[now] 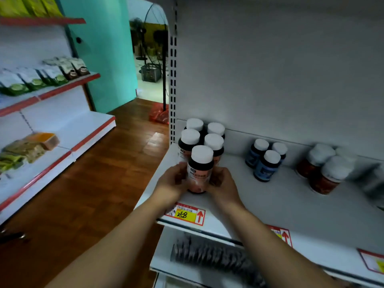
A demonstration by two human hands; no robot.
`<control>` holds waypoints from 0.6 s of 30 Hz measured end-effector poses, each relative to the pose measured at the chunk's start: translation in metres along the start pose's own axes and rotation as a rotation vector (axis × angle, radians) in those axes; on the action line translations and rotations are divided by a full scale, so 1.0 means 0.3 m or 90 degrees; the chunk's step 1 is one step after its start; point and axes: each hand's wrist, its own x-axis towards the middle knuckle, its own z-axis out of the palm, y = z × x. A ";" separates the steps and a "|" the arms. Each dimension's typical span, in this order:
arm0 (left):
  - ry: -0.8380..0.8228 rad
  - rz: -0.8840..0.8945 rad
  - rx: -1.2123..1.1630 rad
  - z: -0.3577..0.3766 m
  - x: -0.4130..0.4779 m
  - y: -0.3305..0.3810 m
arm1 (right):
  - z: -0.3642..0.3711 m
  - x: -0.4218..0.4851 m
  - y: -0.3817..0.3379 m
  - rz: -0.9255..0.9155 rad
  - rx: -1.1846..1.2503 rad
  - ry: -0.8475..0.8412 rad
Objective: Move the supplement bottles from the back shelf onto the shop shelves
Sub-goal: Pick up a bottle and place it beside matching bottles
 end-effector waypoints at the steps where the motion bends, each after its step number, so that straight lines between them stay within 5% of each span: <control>1: -0.005 0.003 0.001 -0.004 0.009 -0.002 | 0.010 -0.003 0.003 0.007 0.000 0.030; 7: -0.024 0.006 0.013 -0.025 0.036 -0.024 | 0.054 -0.021 0.007 0.025 -0.009 0.129; 18: -0.002 0.023 0.064 -0.040 0.041 -0.022 | 0.060 -0.004 0.005 0.039 -0.077 0.140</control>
